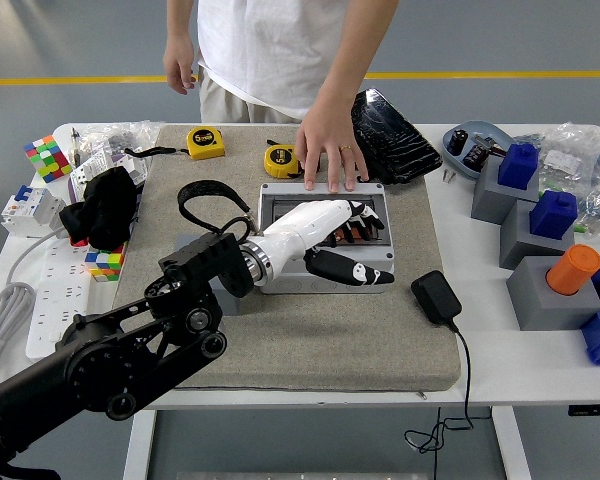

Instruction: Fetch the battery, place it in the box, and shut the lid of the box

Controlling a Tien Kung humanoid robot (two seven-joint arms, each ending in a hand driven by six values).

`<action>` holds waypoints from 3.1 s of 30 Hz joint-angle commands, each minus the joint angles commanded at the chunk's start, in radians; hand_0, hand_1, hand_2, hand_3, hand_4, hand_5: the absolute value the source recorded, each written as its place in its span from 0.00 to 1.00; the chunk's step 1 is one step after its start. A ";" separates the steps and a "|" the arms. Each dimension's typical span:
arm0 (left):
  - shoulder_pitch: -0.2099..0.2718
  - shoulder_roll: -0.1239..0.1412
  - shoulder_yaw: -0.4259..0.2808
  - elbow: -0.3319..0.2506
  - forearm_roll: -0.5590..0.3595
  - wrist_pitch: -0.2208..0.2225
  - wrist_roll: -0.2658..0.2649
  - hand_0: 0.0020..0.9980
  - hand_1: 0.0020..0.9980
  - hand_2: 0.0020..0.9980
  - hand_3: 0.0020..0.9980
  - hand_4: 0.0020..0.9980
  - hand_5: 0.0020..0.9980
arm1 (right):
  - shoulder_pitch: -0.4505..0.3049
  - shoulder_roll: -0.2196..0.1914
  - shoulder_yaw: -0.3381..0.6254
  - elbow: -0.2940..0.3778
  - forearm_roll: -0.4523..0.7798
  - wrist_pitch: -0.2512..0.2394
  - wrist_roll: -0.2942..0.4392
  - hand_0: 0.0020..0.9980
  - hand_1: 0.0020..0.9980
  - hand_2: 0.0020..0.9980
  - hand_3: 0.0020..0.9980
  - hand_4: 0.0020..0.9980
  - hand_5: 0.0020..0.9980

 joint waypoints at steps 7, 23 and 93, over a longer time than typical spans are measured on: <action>0.088 0.001 -0.159 -0.102 -0.112 0.104 -0.152 0.34 0.57 0.62 0.71 1.00 0.60 | -0.001 0.001 0.011 0.000 -0.011 0.000 -0.002 0.64 0.65 0.66 0.58 0.97 0.58; 0.382 -0.002 -0.567 -0.077 -0.599 0.160 -0.414 0.38 0.58 0.61 0.68 1.00 0.56 | 0.011 0.000 0.056 0.000 -0.053 0.000 -0.011 0.64 0.65 0.66 0.58 0.97 0.58; 0.458 0.018 -0.774 -0.079 -0.647 0.088 -0.394 0.44 0.61 0.61 0.68 1.00 0.51 | 0.027 -0.003 0.069 0.000 -0.055 -0.001 -0.005 0.64 0.65 0.66 0.57 0.97 0.58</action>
